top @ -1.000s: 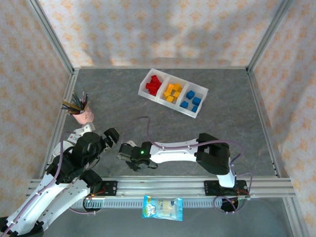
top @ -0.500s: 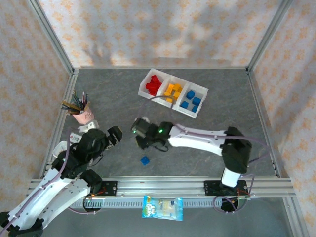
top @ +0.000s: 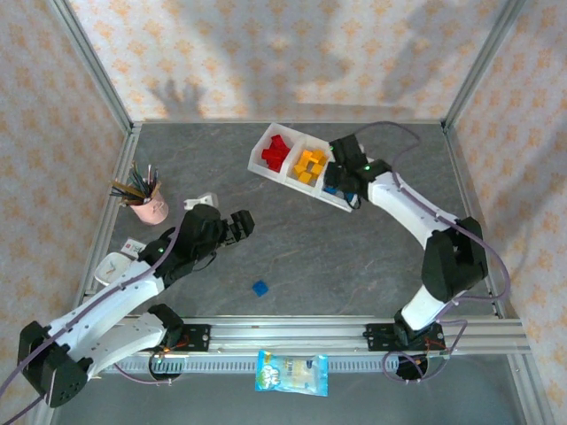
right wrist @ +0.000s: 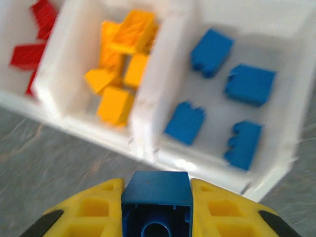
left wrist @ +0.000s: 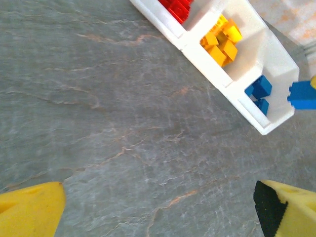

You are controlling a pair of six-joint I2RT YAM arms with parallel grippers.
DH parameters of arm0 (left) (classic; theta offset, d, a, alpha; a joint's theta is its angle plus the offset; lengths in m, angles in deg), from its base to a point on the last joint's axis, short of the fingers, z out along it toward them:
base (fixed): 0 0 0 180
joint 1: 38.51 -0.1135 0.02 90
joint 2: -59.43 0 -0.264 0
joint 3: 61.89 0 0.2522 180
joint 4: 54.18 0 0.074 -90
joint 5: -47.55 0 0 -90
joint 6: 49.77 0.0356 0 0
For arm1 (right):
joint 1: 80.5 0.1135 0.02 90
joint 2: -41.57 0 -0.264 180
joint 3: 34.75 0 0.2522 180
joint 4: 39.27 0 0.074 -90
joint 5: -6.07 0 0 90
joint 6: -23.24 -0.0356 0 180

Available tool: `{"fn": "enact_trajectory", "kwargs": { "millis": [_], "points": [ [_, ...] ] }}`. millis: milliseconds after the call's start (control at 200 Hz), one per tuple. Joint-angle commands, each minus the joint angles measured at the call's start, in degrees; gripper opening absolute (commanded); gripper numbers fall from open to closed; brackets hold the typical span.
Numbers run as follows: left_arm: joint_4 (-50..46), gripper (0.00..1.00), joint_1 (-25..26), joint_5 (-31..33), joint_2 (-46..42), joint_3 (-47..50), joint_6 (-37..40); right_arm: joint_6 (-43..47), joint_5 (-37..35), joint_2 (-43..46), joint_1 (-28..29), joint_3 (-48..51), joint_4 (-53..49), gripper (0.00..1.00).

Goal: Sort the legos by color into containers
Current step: Place the lego in the container.

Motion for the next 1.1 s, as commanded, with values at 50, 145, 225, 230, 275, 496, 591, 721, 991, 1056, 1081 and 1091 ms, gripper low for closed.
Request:
{"fn": "enact_trajectory", "kwargs": {
  "millis": [50,145,225,230,275,496,591,721,991,1056,1081,1091],
  "points": [
    [8.9,0.99,-0.44,-2.81,5.0,-2.78,3.37,1.83,-2.63,-5.87,-4.97,-3.56,3.36,0.27],
    [11.71,0.99,-0.58,-3.77,7.56,-3.38,3.9,2.69,-2.75,-9.59,-7.21,-5.29,4.84,0.27],
    [13.12,0.99,-0.67,-4.2,9.38,-4.12,4.07,3.22,-3.4,-13.01,-8.41,-7.75,4.5,0.28],
    [13.13,0.99,-0.68,-4.25,9.52,-4.17,4.07,3.31,-3.56,-13.18,-8.45,-7.88,4.43,0.28],
    [13.13,0.99,-0.69,-4.31,10.31,-4.91,4.38,3.55,-4.54,-14.52,-8.69,-9.03,4.18,0.29],
    [13.23,0.99,-1.04,-3.86,11.41,-5.47,4.78,4.44,-6.3,-17.17,-9.03,-11.62,3.98,0.44],
    [12.5,0.99,-1.43,-3.86,11.42,-5.62,4.91,4.44,-7.38,-17.33,-9.04,-13.17,2.6,0.51],
    [12.34,0.99,-1.85,-3.87,10.8,-5.63,4.96,4.78,-5.45,-15.36,-9.02,-13.68,2.45,0.56],
    [9.48,0.99,-2.08,-3.28,8.17,-5.85,4.96,7.17,-3.1,-10.7,-4.13,-13.4,-0.97,0.62],
    [8.07,0.99,-2.12,-2.66,6.99,-5.64,4.87,7.75,-2.24,-9.5,-2.07,-12.9,-1.62,0.64],
    [7.39,0.99,-2.18,-2.4,6.49,-5.67,4.89,7.94,-1.91,-8.83,-1.2,-12.42,-1.75,0.64],
    [7.13,0.99,-2.14,-2.27,6.34,-5.66,4.83,7.95,-1.81,-8.57,-0.85,-12.24,-1.78,0.65]
  ]
}}
